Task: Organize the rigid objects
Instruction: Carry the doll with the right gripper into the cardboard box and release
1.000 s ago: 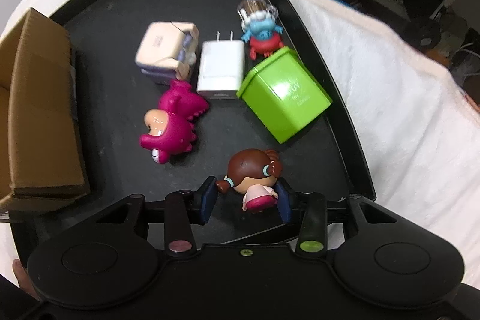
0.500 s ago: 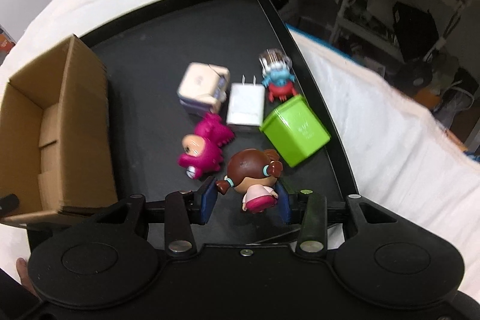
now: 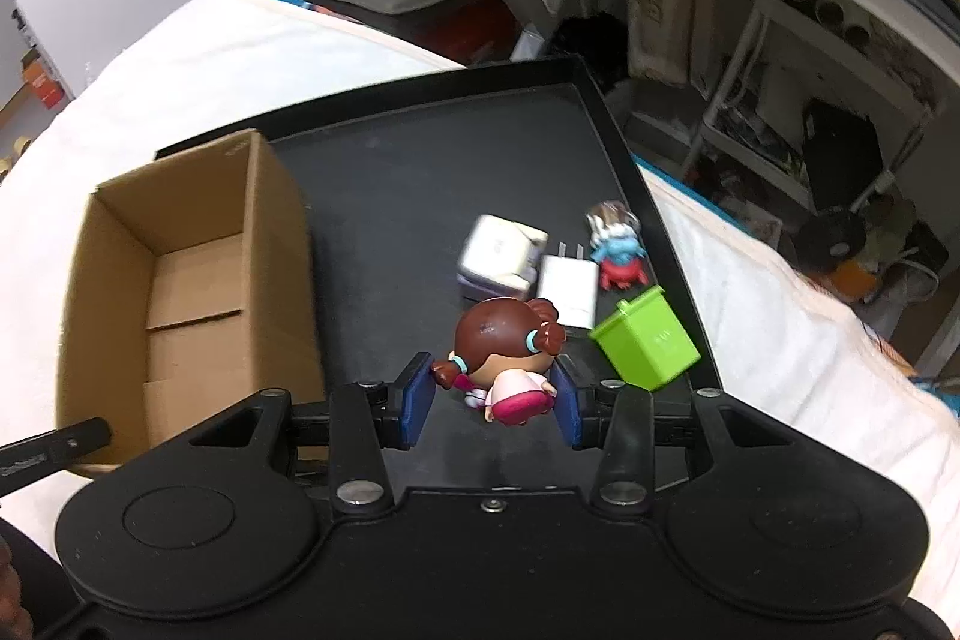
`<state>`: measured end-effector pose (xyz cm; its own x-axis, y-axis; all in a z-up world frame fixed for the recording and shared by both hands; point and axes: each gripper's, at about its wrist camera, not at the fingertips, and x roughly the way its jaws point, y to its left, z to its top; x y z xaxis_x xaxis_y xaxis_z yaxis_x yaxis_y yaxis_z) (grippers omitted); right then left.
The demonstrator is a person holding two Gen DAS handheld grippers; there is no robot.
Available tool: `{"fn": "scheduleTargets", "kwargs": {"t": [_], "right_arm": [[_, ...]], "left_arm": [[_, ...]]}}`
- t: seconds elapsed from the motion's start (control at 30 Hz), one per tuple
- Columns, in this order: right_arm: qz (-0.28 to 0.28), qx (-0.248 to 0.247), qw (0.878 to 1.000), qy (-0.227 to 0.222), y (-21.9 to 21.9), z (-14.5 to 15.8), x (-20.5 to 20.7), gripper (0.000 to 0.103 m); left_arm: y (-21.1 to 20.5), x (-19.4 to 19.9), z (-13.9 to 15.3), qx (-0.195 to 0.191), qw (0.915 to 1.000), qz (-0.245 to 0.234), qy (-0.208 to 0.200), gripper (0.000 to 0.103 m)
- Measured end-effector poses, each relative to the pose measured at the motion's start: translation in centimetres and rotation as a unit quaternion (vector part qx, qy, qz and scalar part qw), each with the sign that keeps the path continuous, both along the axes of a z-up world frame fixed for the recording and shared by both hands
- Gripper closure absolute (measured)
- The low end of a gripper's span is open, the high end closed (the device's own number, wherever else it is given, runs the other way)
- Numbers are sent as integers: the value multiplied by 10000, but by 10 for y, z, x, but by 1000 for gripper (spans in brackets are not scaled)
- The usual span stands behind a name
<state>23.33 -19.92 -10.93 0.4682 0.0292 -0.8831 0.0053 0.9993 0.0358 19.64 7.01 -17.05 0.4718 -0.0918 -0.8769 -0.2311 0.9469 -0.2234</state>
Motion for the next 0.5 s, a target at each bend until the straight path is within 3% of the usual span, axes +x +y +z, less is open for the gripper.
{"fn": "scheduleTargets", "kwargs": {"t": [0.5], "right_arm": [[716, -10, 9964, -463, 66, 32, 2, 62]], "left_arm": [[10, -4, -3, -266, 9996, -8, -88, 88]]}}
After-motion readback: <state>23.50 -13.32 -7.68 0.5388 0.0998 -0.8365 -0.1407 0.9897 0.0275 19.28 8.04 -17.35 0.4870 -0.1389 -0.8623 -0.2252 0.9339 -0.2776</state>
